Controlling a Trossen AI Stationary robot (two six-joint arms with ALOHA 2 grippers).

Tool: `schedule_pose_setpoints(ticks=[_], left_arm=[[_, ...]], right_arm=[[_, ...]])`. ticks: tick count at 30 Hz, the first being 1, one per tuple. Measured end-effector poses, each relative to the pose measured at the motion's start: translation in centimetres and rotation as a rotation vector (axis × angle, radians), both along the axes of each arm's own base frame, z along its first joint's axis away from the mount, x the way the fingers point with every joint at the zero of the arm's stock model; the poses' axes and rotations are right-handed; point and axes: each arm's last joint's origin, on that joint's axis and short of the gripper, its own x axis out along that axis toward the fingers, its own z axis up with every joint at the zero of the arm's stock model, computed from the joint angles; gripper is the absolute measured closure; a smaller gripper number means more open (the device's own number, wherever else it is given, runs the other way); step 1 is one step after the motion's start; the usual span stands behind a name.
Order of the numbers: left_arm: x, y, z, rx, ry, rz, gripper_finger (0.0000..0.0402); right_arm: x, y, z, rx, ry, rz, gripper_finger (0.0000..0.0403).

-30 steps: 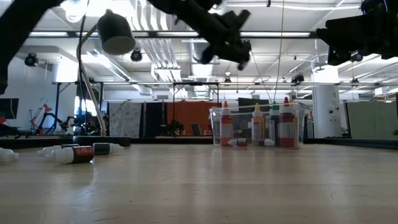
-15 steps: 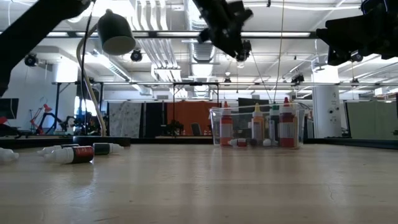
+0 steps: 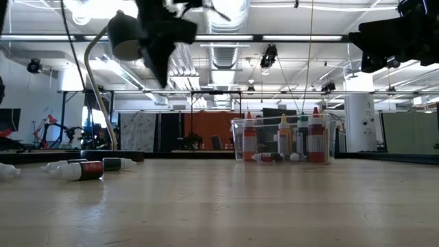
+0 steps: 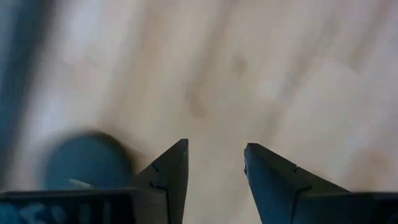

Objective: Pick & Place food coloring
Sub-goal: Put the small right green food coloring bottle into the transparent bin

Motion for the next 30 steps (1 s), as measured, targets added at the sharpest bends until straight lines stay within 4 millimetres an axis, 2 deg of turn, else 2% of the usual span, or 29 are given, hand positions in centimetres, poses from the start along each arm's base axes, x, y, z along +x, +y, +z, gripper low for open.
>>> schedule_pose_setpoints(ticks=[3,7,12,16,21,30], left_arm=[[-2.4,-1.8,-4.0,-0.141,-0.041,0.005,0.0271],[-4.0,-3.8,-9.1,-0.321,-0.141,0.018,0.0271],[-5.4,-4.8,-12.7,-0.386,-0.146,0.139,0.027],[-6.0,-4.9,-13.9,-0.386,-0.12,0.172,0.027],[-5.5,-4.8,-14.4,-0.355,-0.149,0.186,0.027],[-4.5,-5.2,-16.7,-0.305,-0.055,0.138,0.0277]], right_arm=[[0.0,0.0,0.0,0.0,-0.001,0.0,0.028],[0.0,0.0,0.0,0.0,-0.001,-0.001,0.028],[0.0,0.0,0.0,0.0,-0.001,0.0,0.028],[0.0,0.0,0.0,0.0,-0.001,-0.002,0.028],[0.0,0.0,0.0,0.0,-0.001,-0.003,0.028],[0.0,0.0,0.0,0.0,-0.001,-0.002,0.028]])
